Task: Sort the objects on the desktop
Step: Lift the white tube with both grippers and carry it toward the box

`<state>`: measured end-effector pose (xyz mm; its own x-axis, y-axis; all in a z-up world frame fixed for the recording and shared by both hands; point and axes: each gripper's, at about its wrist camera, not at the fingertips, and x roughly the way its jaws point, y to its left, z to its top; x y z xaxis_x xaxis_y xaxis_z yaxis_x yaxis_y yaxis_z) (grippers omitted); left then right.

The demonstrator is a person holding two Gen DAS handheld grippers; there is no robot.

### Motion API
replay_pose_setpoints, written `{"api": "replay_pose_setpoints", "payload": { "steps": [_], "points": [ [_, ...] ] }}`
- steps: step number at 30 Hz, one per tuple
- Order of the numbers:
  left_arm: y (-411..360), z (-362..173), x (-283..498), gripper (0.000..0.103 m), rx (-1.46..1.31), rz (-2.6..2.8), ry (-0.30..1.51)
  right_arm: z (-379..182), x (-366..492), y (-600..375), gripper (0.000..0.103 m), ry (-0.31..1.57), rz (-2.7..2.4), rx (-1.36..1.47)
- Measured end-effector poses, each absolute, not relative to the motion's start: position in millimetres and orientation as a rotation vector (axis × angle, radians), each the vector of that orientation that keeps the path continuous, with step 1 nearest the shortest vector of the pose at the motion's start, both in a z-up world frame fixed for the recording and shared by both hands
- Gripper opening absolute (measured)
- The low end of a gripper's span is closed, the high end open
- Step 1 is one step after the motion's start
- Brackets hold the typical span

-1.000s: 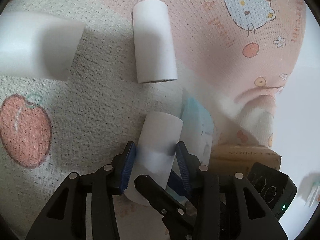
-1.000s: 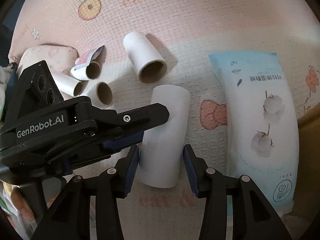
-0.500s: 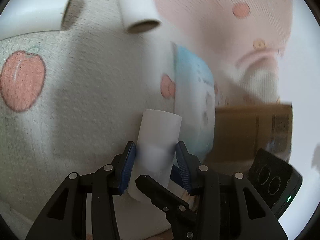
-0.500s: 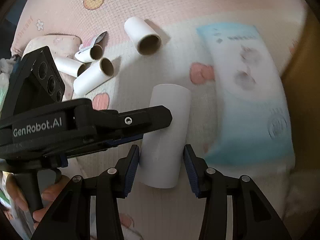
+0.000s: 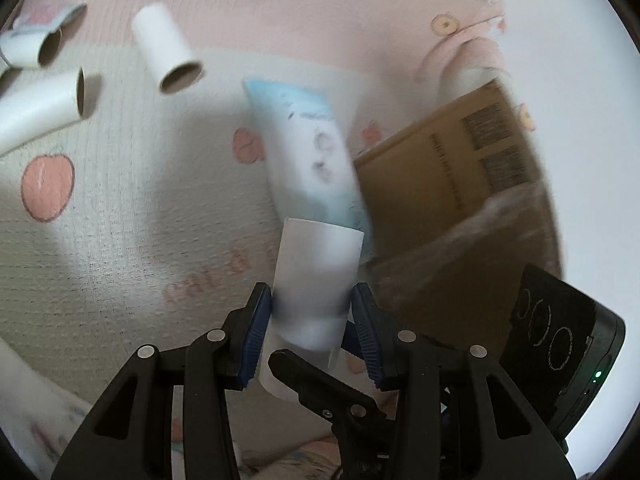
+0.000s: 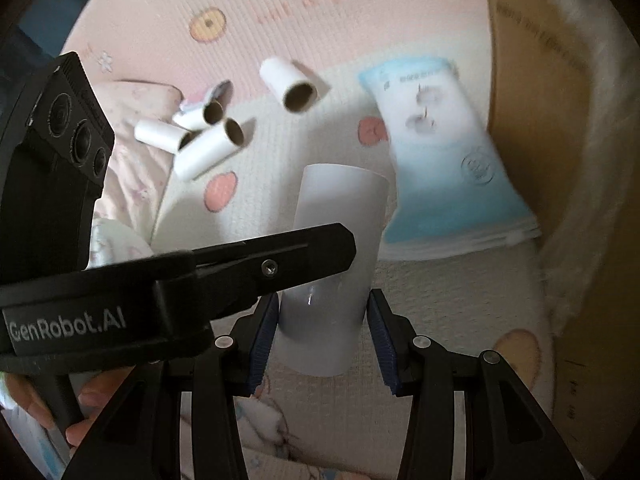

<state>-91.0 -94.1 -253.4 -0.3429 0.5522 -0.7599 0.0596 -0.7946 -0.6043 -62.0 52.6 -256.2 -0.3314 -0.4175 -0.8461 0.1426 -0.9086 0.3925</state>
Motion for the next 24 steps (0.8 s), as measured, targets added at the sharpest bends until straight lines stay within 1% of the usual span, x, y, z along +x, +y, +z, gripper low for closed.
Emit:
{"api": "replay_pose_setpoints", "payload": {
  "steps": [7, 14, 20, 24],
  "points": [
    [-89, -197, -74, 0.046, -1.437, 2.356, -0.718, -207, -49, 67, 0.042, -0.417, -2.33, 1.354],
    [-80, -153, -61, 0.046, -1.358, 2.424, -0.651, -166, -31, 72, 0.042, -0.408, -2.374, 1.179],
    [-51, -111, -69, 0.046, -1.268, 2.464, -0.522, -129, -21, 91, 0.042, -0.469, -2.424, 1.049],
    [-34, -90, -80, 0.046, -1.208, 2.443, -0.494, -104, -18, 108, 0.042, -0.483, -2.481, 0.966]
  ]
}}
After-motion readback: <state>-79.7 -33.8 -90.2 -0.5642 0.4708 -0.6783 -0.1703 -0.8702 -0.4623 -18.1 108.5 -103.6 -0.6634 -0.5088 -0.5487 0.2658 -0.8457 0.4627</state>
